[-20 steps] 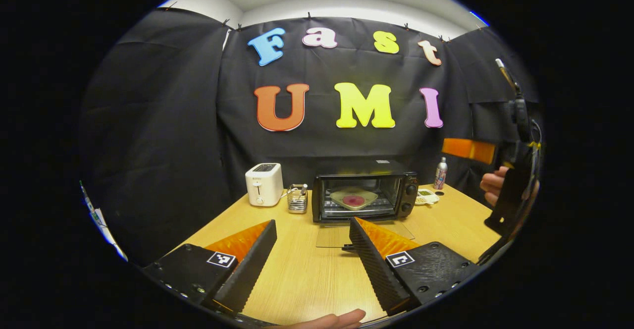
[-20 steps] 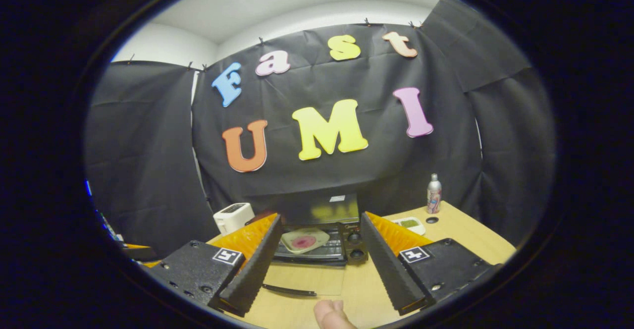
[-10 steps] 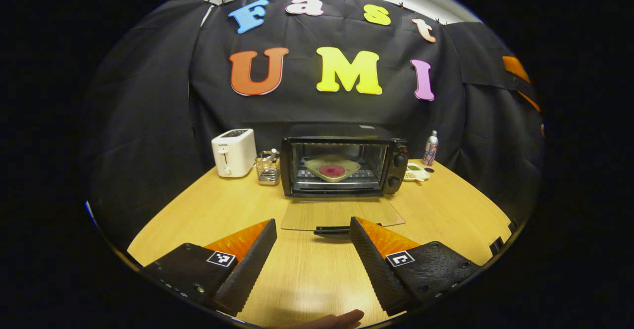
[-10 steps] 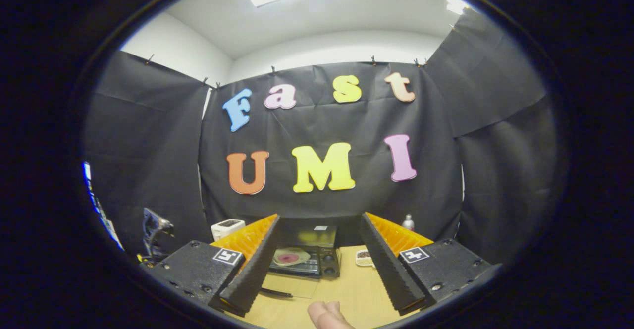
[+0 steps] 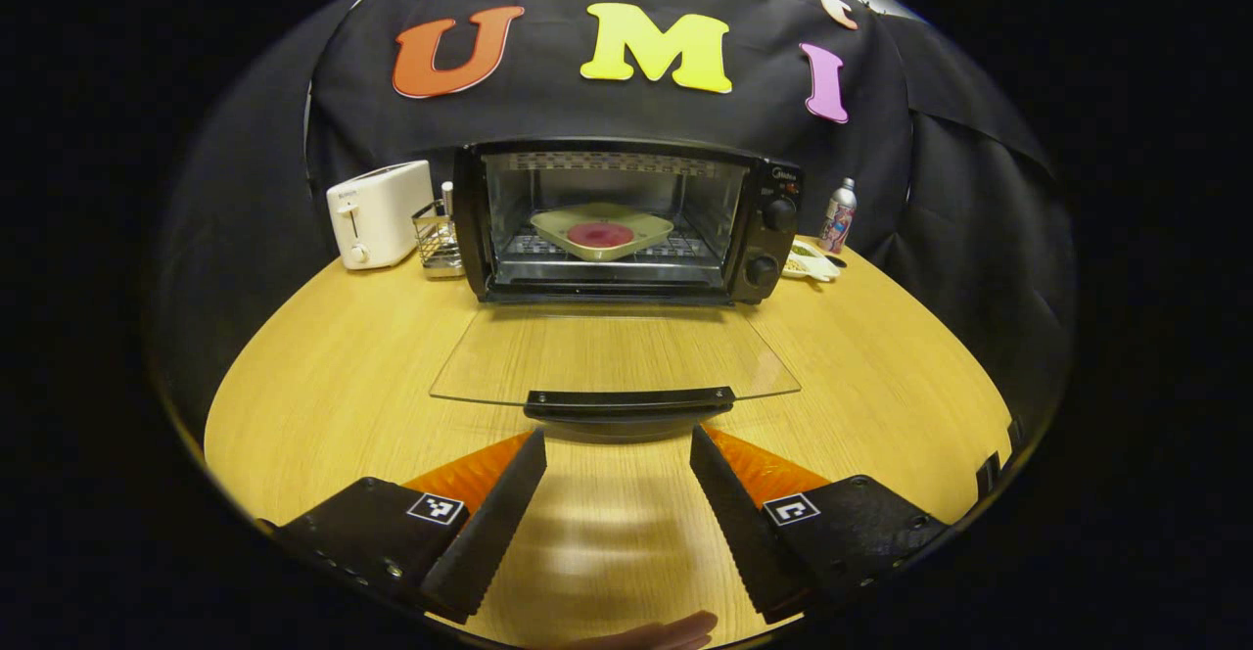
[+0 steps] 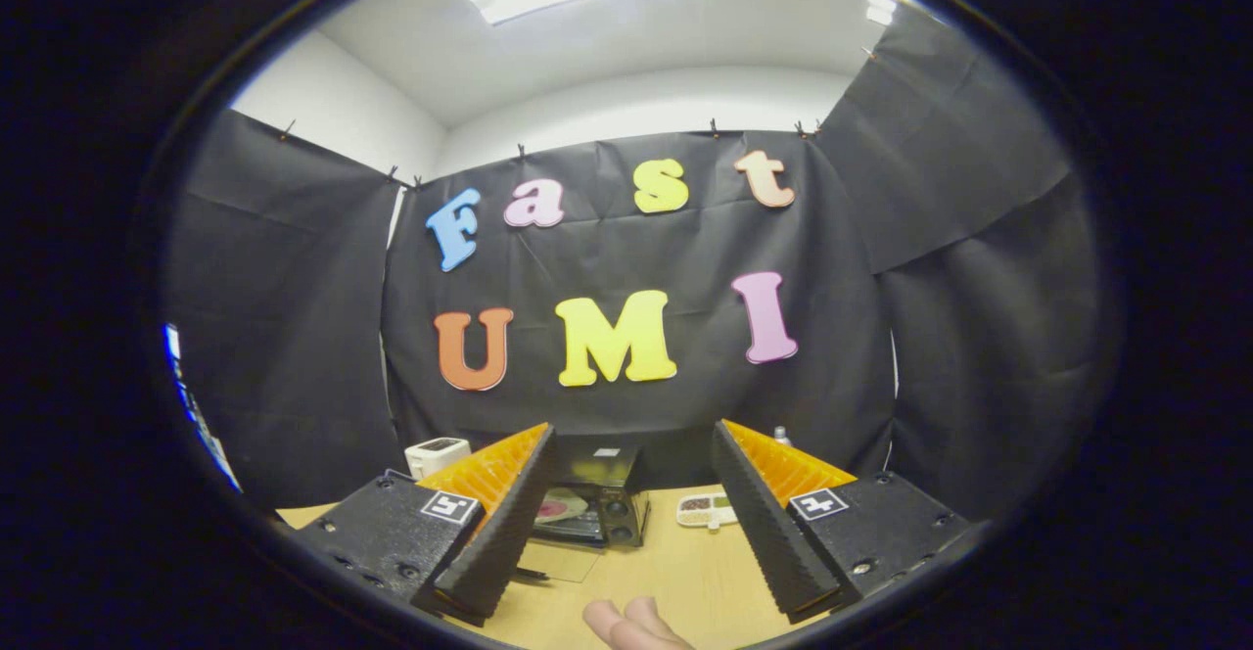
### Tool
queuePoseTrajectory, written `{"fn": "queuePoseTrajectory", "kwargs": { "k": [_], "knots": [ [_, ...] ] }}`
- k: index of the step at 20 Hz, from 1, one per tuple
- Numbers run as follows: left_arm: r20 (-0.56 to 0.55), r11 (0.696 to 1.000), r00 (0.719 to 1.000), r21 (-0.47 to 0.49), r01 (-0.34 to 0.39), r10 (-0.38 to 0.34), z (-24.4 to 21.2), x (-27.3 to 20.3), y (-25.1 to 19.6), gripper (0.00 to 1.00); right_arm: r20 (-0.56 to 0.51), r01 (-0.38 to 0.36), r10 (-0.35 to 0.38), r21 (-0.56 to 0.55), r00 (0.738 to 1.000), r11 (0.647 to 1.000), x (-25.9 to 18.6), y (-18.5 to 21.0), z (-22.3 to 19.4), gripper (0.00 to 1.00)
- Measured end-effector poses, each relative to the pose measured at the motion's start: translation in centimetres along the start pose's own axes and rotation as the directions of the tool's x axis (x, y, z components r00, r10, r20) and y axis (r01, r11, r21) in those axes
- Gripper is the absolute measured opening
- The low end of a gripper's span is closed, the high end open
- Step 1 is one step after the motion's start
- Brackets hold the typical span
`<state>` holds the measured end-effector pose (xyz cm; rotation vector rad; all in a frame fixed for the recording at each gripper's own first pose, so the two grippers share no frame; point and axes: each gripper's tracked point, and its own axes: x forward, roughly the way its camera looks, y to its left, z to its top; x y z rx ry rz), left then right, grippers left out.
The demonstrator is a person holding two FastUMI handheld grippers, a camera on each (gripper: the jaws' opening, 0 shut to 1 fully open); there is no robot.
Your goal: Open the electric oven with the left hand, put the food in, and close the electric oven.
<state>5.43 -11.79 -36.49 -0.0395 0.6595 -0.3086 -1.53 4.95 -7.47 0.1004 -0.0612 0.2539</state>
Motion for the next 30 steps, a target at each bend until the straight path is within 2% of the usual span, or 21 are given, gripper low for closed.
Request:
{"fn": "queuePoseTrajectory", "kwargs": {
  "k": [10, 16, 20, 21, 22, 23, 24, 25, 30],
  "knots": [
    [-0.040, 0.998, 0.999, 0.067, -0.023, 0.025, -1.0, 2.5, -0.5, 0.95, -0.052, 0.012, -0.010, 0.037, 0.999, 0.999, 0.3, -2.4, -2.0, 0.95],
    [-0.036, 0.996, 0.998, 0.080, -0.044, 0.047, -0.2, 3.6, 0.2, 0.95, -0.066, 0.002, 0.001, 0.049, 0.998, 0.999, 0.1, -2.5, -2.6, 0.95],
    [-0.068, 0.997, 0.997, 0.066, -0.042, 0.046, -0.5, 4.1, 0.4, 0.94, -0.070, 0.031, -0.029, 0.027, 0.997, 0.999, -0.1, -3.3, -2.9, 0.95],
    [-0.068, 0.997, 0.997, 0.068, -0.042, 0.046, -0.4, 4.1, 0.3, 0.94, -0.071, 0.033, -0.031, 0.024, 0.997, 0.999, -0.3, -3.2, -2.9, 1.00],
    [-0.068, 0.997, 0.997, 0.071, -0.042, 0.047, -0.4, 4.0, 0.3, 0.94, -0.070, 0.033, -0.031, 0.024, 0.997, 0.999, -0.4, -3.2, -2.8, 0.95],
    [-0.068, 0.997, 0.997, 0.071, -0.042, 0.047, -0.3, 3.9, 0.3, 0.94, -0.067, 0.032, -0.031, 0.023, 0.997, 0.999, -0.5, -3.3, -2.7, 1.00],
    [-0.070, 0.997, 0.996, 0.069, -0.042, 0.046, -0.3, 3.9, 0.3, 0.94, -0.065, 0.034, -0.032, 0.021, 0.997, 0.999, -0.7, -3.3, -2.7, 1.00],
    [-0.070, 0.997, 0.997, 0.068, -0.041, 0.046, -0.2, 3.8, 0.3, 0.94, -0.064, 0.034, -0.033, 0.018, 0.997, 0.999, -0.7, -3.3, -2.6, 0.95],
    [-0.047, 0.997, 0.998, 0.064, -0.041, 0.044, 1.1, 3.2, 0.1, 0.94, -0.060, 0.035, -0.034, 0.012, 0.998, 0.999, -1.1, -3.1, -2.4, 0.95]
  ]
}}
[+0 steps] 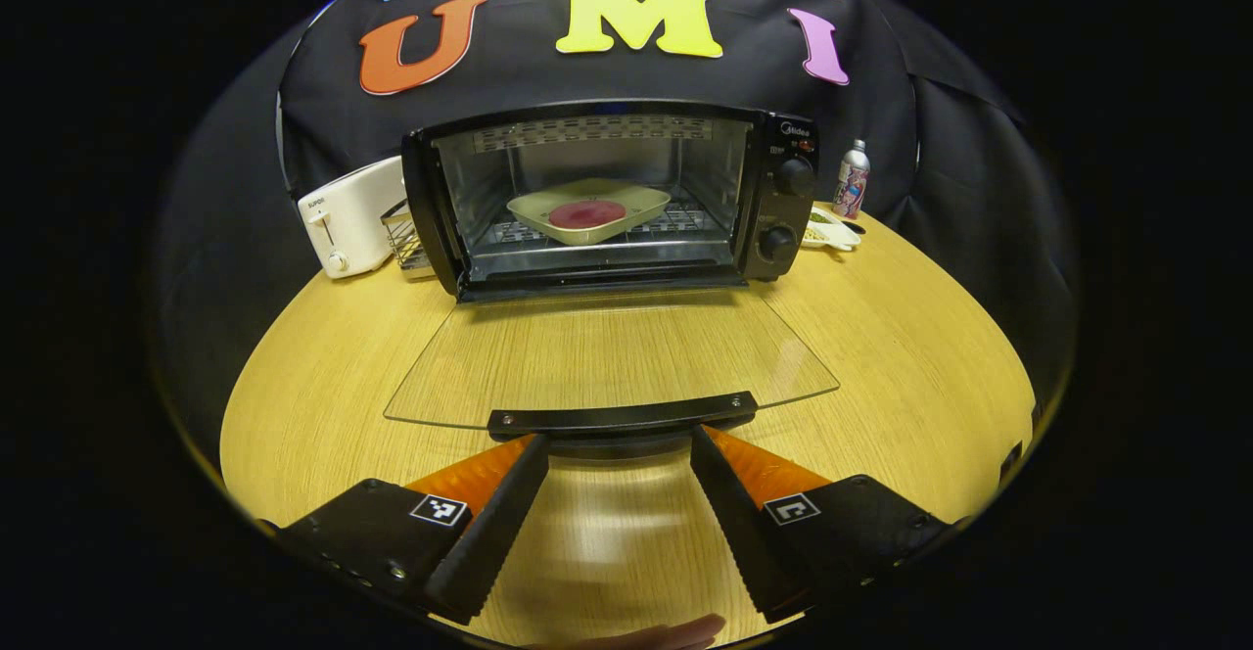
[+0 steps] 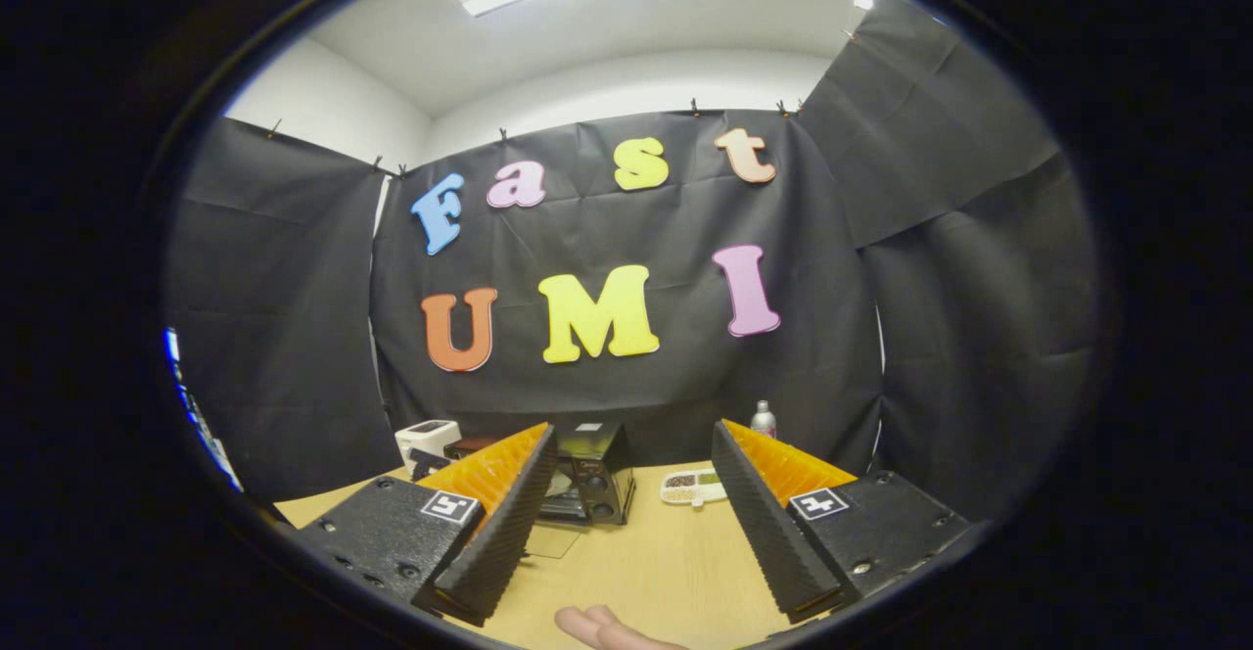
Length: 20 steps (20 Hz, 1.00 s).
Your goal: Open the electric oven with the left hand, put the food in, and close the electric oven.
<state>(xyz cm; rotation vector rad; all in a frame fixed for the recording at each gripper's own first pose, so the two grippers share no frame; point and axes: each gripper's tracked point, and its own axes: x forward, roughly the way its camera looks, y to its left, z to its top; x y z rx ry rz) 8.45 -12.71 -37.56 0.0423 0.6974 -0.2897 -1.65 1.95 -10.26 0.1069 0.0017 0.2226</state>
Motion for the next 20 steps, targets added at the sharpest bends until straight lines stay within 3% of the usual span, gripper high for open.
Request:
{"fn": "queuePoseTrajectory", "kwargs": {
  "k": [4, 5, 7, 16, 20],
  "knots": [
    [0.011, 1.000, 1.000, 0.008, -0.008, 0.008, 0.8, -0.4, 0.1, 0.94, -0.001, 0.001, -0.001, -0.003, 1.000, 1.000, -0.1, -0.1, 0.0, 0.95],
    [0.013, 1.000, 1.000, 0.009, -0.012, 0.012, 1.0, -0.4, 0.1, 0.94, 0.001, 0.001, -0.001, -0.004, 1.000, 1.000, -0.1, -0.1, 0.0, 1.00],
    [0.024, 1.000, 1.000, 0.015, -0.018, 0.017, 1.5, -0.7, 0.1, 0.94, 0.005, 0.003, -0.003, -0.005, 1.000, 1.000, -0.2, -0.1, 0.1, 0.95],
    [0.108, 0.999, 0.993, 0.030, -0.039, 0.036, 5.1, -1.7, 0.5, 0.94, 0.000, 0.018, -0.018, -0.009, 1.000, 1.000, -0.6, -0.4, 0.1, 0.95],
    [0.196, 0.998, 0.980, 0.042, -0.040, 0.031, 8.6, -2.2, 0.7, 0.96, -0.007, 0.027, -0.027, -0.013, 1.000, 1.000, -0.8, -0.4, 0.0, 0.95]
  ]
}}
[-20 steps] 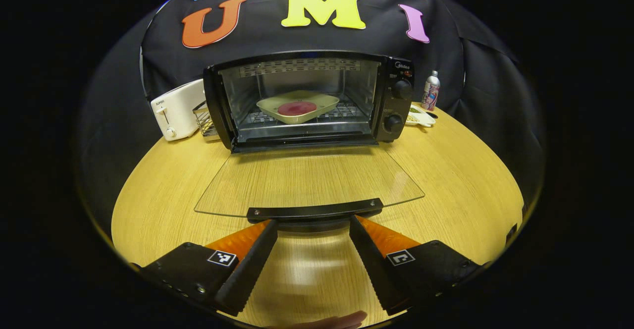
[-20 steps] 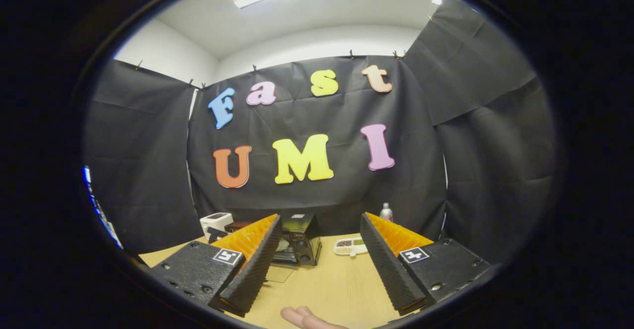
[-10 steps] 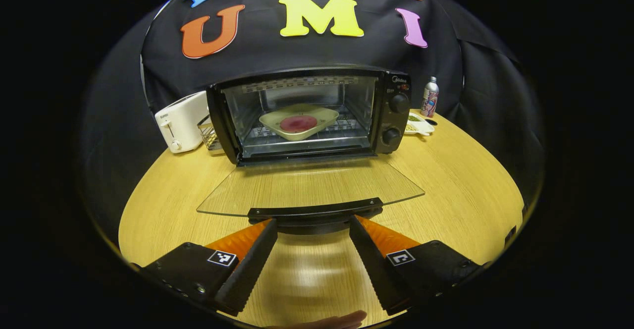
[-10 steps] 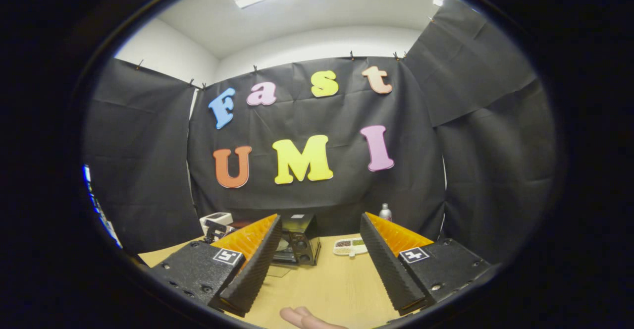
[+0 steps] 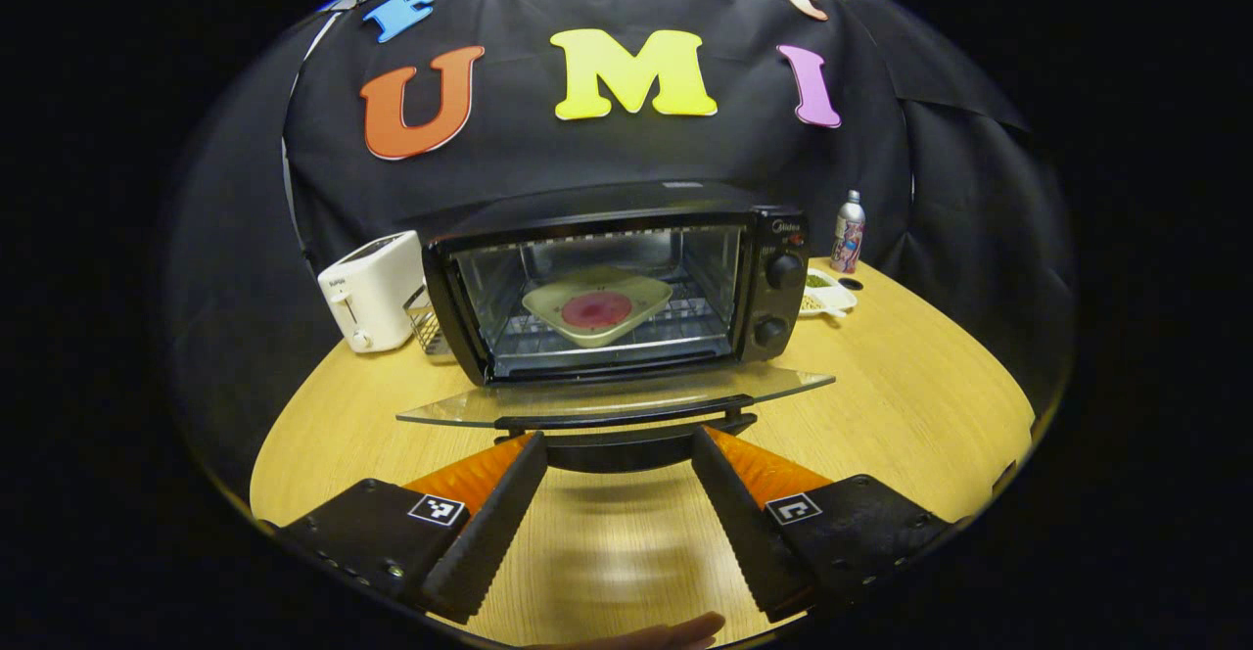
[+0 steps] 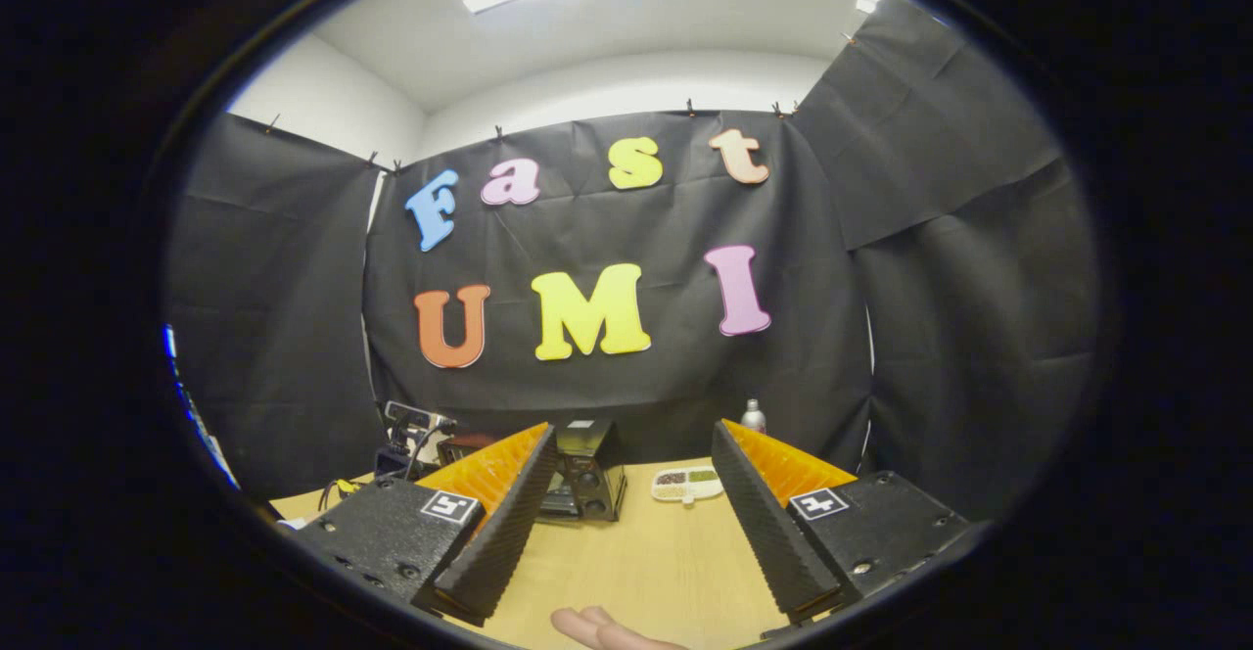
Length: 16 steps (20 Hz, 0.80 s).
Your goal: Open the electric oven with the left hand, put the food in, and close the electric oven.
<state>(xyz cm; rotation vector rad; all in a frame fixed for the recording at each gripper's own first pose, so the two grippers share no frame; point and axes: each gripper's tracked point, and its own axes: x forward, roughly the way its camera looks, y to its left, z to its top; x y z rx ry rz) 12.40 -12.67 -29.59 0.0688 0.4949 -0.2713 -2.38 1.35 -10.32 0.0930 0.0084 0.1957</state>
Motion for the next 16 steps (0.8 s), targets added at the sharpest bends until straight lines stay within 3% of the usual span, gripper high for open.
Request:
{"fn": "queuePoseTrajectory", "kwargs": {
  "k": [1, 2, 3, 4, 5, 6, 8, 9, 14, 15, 16],
  "knots": [
    [0.030, 1.000, 1.000, 0.000, -0.002, 0.002, 1.3, 0.2, 0.2, 0.98, 0.003, -0.001, 0.001, -0.003, 1.000, 1.000, -0.1, 0.1, 0.1, 0.95],
    [0.055, 1.000, 0.998, -0.004, -0.004, 0.005, 2.3, 0.6, 0.2, 0.89, 0.003, 0.004, -0.003, -0.006, 1.000, 1.000, -0.2, 0.0, 0.2, 0.95],
    [0.060, 1.000, 0.998, -0.016, -0.010, 0.011, 3.0, 1.2, 0.3, 0.98, 0.004, 0.007, -0.007, -0.011, 1.000, 1.000, -0.4, -0.2, 0.1, 0.95],
    [0.051, 1.000, 0.999, -0.027, -0.016, 0.018, 3.3, 1.5, 0.5, 0.98, 0.003, 0.014, -0.014, -0.018, 1.000, 1.000, -0.3, -0.5, 0.1, 0.95],
    [0.062, 0.999, 0.998, -0.031, -0.023, 0.025, 4.0, 2.3, 0.5, 0.89, 0.001, 0.028, -0.028, -0.022, 1.000, 0.999, -0.2, -0.9, 0.1, 0.95],
    [0.061, 0.999, 0.997, -0.035, -0.037, 0.039, 4.6, 2.9, 1.0, 0.97, -0.003, 0.043, -0.043, -0.025, 0.999, 0.999, -0.3, -1.2, 0.1, 0.95],
    [0.080, 0.998, 0.995, -0.027, -0.060, 0.061, 5.6, 3.4, 1.5, 0.97, -0.014, 0.054, -0.054, -0.031, 0.998, 0.998, -0.3, -1.5, -0.1, 0.95],
    [0.093, 0.998, 0.994, -0.024, -0.061, 0.063, 6.1, 3.3, 1.6, 0.96, -0.018, 0.053, -0.053, -0.032, 0.998, 0.998, -0.4, -1.4, -0.2, 1.00],
    [0.136, 0.998, 0.989, -0.042, -0.054, 0.060, 6.8, -0.2, 1.7, 0.97, -0.021, 0.063, -0.064, -0.046, 0.998, 0.997, -0.6, -1.8, -0.1, 1.00],
    [0.144, 0.997, 0.987, -0.044, -0.068, 0.074, 7.0, -1.2, 1.9, 0.96, -0.022, 0.063, -0.064, -0.049, 0.998, 0.997, -0.7, -1.6, -0.1, 0.96],
    [0.157, 0.996, 0.984, -0.042, -0.080, 0.085, 7.3, -2.4, 2.1, 0.96, -0.024, 0.065, -0.066, -0.051, 0.998, 0.997, -1.0, -1.6, 0.0, 1.00]
  ]
}}
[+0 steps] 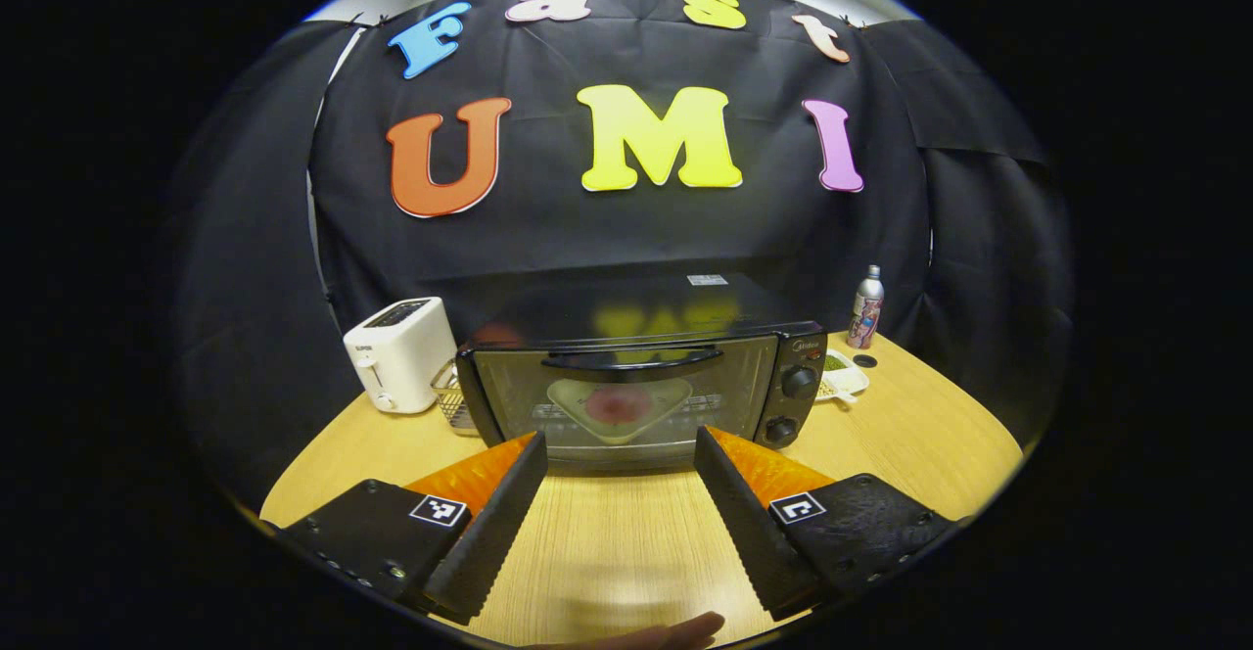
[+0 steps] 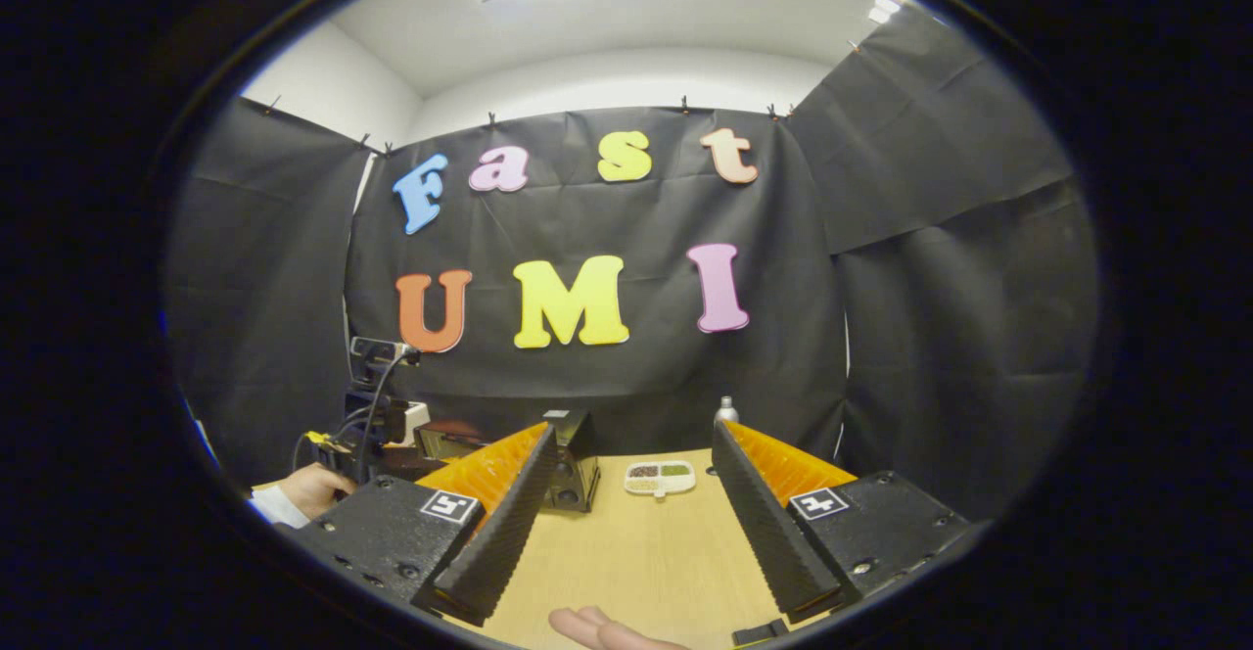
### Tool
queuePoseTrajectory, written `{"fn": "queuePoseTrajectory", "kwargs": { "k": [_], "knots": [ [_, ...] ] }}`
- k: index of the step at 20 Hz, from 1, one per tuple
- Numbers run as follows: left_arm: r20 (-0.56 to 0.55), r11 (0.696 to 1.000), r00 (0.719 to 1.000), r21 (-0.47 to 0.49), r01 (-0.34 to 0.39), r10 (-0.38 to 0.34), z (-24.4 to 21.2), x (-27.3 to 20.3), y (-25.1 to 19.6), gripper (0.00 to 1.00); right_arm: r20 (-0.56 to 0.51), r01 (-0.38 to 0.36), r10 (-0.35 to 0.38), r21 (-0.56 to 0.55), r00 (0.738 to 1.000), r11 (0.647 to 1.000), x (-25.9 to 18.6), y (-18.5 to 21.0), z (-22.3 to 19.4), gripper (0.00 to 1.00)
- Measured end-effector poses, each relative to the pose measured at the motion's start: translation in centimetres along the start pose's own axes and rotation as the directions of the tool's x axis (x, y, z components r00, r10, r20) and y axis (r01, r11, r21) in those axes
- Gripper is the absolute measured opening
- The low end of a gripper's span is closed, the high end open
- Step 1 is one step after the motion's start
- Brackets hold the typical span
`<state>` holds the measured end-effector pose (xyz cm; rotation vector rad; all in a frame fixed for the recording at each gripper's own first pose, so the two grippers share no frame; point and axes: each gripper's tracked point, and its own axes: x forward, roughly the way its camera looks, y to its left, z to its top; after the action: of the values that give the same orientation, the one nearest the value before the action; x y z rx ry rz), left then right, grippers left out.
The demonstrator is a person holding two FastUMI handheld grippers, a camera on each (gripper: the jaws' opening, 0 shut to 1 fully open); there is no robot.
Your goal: Open the electric oven with the left hand, put the food in, and close the electric oven.
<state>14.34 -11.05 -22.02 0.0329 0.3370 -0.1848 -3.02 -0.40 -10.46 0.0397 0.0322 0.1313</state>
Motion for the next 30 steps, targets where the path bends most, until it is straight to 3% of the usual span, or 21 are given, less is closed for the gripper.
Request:
{"fn": "queuePoseTrajectory", "kwargs": {
  "k": [2, 4, 5, 8, 11, 13, 15, 17, 18, 19, 22, 30],
  "knots": [
    [0.061, 1.000, 0.998, 0.009, -0.009, 0.008, 1.8, -2.3, 0.1, 0.96, 0.005, 0.001, -0.001, -0.006, 1.000, 1.000, -0.3, 0.2, 0.4, 0.96],
    [0.112, 1.000, 0.994, 0.009, -0.015, 0.014, 3.4, -4.9, 0.1, 0.96, 0.014, 0.002, -0.002, -0.009, 1.000, 1.000, -0.8, 0.4, 0.7, 1.00],
    [0.129, 1.000, 0.991, 0.008, -0.028, 0.027, 3.8, -6.2, 0.4, 0.96, 0.020, 0.007, -0.007, -0.012, 1.000, 1.000, -1.1, 0.3, 0.9, 0.96],
    [0.193, 0.995, 0.977, 0.005, -0.098, 0.095, 5.5, -11.2, 2.2, 0.96, 0.031, 0.033, -0.032, -0.012, 0.999, 0.999, -1.8, -0.3, 1.6, 1.00],
    [0.246, 0.993, 0.962, -0.011, -0.118, 0.117, 7.0, -16.0, 2.6, 0.96, 0.032, -0.002, 0.001, 0.023, 0.999, 1.000, -2.9, 0.3, 2.4, 0.96],
    [0.289, 0.994, 0.951, -0.038, -0.100, 0.107, 8.4, -19.1, 2.2, 0.96, 0.050, -0.006, 0.006, 0.005, 0.999, 1.000, -3.3, -0.1, 3.4, 0.96],
    [0.311, 0.996, 0.948, -0.083, -0.038, 0.062, 9.2, -21.8, 1.0, 0.96, 0.073, 0.016, -0.014, -0.036, 0.997, 0.999, -3.9, -0.7, 4.3, 0.95],
    [0.323, 0.994, 0.946, -0.108, 0.014, 0.022, 9.5, -24.1, 0.2, 0.96, 0.095, 0.033, -0.026, -0.066, 0.995, 0.997, -4.9, -0.7, 5.0, 1.00],
    [0.328, 0.994, 0.944, -0.111, 0.007, 0.030, 9.6, -25.1, 0.8, 1.00, 0.116, 0.042, -0.034, -0.068, 0.993, 0.997, -5.4, -0.7, 5.6, 1.00],
    [0.332, 0.994, 0.943, -0.108, 0.005, 0.031, 9.6, -25.6, 1.0, 0.96, 0.143, 0.056, -0.047, -0.061, 0.989, 0.997, -5.9, -0.8, 6.5, 0.96],
    [0.349, 0.995, 0.937, -0.100, 0.009, 0.027, 10.0, -27.4, 0.9, 0.96, 0.194, 0.083, -0.074, -0.039, 0.978, 0.996, -7.1, -1.6, 7.7, 0.95],
    [0.387, 0.999, 0.922, -0.048, 0.005, 0.014, 10.7, -28.7, 0.2, 0.96, 0.202, 0.083, -0.075, -0.032, 0.977, 0.996, -7.7, -1.6, 7.3, 0.95]
  ]
}}
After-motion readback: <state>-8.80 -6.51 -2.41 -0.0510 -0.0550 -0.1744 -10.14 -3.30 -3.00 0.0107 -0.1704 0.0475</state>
